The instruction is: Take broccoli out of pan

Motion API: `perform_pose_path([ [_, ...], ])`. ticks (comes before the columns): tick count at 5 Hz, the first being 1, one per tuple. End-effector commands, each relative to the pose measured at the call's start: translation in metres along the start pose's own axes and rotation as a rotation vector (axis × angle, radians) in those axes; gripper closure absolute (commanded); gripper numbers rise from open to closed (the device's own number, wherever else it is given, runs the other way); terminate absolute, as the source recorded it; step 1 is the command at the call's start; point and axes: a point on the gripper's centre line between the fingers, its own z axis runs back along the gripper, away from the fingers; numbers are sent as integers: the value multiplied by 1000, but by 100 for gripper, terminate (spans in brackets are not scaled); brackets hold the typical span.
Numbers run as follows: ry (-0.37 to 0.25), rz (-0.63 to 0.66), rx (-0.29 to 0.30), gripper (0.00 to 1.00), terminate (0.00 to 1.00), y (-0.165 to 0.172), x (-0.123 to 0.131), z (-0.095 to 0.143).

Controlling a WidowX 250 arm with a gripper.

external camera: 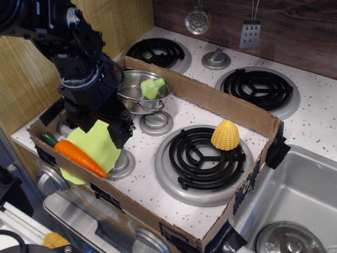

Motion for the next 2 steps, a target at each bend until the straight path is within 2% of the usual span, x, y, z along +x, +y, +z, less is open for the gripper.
perform_pose_path([
  [1,0,0,0,0,0,0,0,0],
  [2,14,9,3,0,0,8,17,17],
])
